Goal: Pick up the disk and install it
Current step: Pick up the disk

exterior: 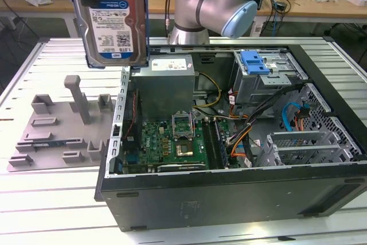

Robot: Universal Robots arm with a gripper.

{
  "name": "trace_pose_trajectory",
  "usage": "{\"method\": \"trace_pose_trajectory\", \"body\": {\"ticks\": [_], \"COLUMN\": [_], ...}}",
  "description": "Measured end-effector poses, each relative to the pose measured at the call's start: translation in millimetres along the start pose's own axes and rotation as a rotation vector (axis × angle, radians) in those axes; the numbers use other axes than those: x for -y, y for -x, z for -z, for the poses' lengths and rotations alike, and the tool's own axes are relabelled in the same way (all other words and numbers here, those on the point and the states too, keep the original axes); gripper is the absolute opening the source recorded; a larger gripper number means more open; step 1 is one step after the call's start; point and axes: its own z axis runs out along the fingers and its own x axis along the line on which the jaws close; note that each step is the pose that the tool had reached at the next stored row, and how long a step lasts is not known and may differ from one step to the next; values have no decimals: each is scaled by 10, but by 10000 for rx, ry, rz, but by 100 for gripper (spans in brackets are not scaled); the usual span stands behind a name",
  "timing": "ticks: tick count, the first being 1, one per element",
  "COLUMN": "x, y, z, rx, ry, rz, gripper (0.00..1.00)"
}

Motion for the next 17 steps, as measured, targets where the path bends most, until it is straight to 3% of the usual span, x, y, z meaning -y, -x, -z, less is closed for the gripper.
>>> {"method": "trace_pose_trajectory", "body": {"ticks": [3,5,7,13,17], "x": [181,233,299,466,700], "y": [-76,-117,-213,-405,-545], "z": [7,9,7,7,15], "rx": [0,-2,-1,0,-1], "ry": [8,10,10,10,19], "rz": [29,33,32,32,33], "gripper": [37,37,37,37,37]}}
